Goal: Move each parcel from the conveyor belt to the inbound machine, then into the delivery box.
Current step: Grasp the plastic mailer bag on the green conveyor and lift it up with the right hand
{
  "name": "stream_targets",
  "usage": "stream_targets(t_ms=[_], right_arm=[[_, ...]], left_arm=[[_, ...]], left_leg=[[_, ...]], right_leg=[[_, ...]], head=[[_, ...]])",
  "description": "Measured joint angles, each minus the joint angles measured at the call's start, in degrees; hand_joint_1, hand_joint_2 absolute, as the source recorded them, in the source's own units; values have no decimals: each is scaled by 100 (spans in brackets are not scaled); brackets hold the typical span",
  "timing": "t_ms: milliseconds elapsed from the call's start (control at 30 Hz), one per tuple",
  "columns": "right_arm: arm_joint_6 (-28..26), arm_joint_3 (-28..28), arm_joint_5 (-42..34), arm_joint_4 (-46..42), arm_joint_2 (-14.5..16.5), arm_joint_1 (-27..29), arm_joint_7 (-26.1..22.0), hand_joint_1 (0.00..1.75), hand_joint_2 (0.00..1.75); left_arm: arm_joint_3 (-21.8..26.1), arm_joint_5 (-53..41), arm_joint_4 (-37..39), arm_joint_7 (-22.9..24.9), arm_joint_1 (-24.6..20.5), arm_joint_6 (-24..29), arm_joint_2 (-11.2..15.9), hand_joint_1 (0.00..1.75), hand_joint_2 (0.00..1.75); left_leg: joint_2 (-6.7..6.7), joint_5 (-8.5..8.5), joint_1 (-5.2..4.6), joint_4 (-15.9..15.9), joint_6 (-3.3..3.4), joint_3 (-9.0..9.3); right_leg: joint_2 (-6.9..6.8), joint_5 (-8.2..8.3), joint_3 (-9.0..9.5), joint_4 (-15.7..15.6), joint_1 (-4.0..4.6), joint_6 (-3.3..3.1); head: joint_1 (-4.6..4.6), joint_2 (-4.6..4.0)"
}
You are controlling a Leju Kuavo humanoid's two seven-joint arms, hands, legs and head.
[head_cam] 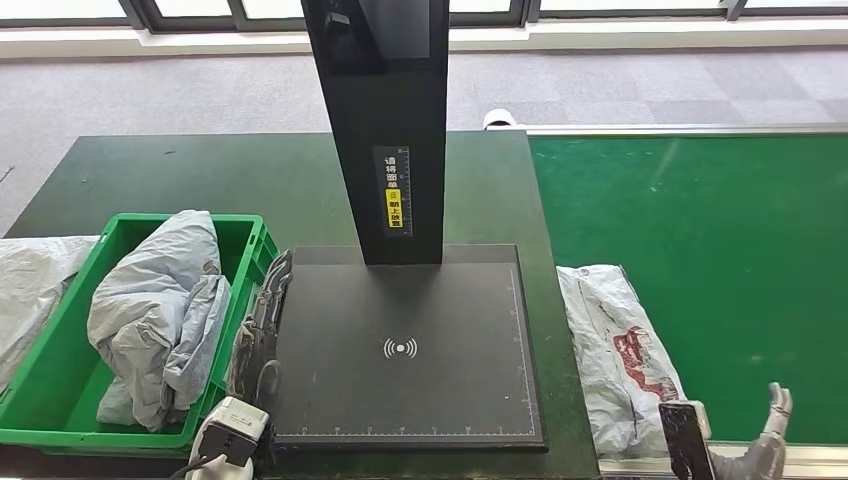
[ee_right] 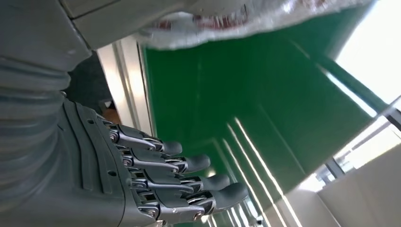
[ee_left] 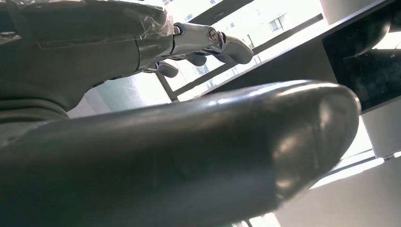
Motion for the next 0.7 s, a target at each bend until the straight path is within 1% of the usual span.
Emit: stream_targets(t_ms=[67, 133, 267, 400, 533, 700], right_arm=[[-209, -40, 124, 864, -191, -396, -14, 0, 175], [-403, -49, 132, 1535, -335, -670, -98, 0, 175], [-465, -50, 99, 2260, -471, -936, -141, 0, 175], [-386, -50, 122, 2501, -503, -997, -43, 0, 175], [-273, -50, 186, 2547, -503, -1017, 129, 0, 175], [-238, -50, 191, 2594, -506, -1043, 177, 0, 175]], left_arm=[[1, -22, 14, 0, -2, 11, -4, 0, 0], [2, -42, 17, 1, 1, 24, -7, 0, 0], [3, -83, 17, 19, 3, 28, -9, 0, 0], [1, -135, 17, 58, 1, 24, -22, 0, 0], [-22, -178, 15, 105, 7, 38, -29, 0, 0], [-34, -180, 15, 109, 11, 59, -29, 0, 0]], left_leg=[[12, 1, -2, 2, 6, 15], [2, 10, -3, 7, 12, 31], [-11, 18, -3, 10, 12, 32], [-12, 16, -2, 9, 12, 28], [-12, 16, -3, 9, 12, 25], [-12, 16, -3, 10, 13, 25]], right_leg=[[7, 4, -3, -1, -4, 5], [-2, 11, -9, 0, -5, 12], [-9, 15, -16, 3, -4, 16], [-9, 13, -18, 3, -4, 16], [-9, 13, -19, 2, -5, 17], [-9, 14, -18, 2, -5, 17]], head=[[-1, 0], [0, 0], [0, 0], [0, 0], [0, 0], [0, 0]])
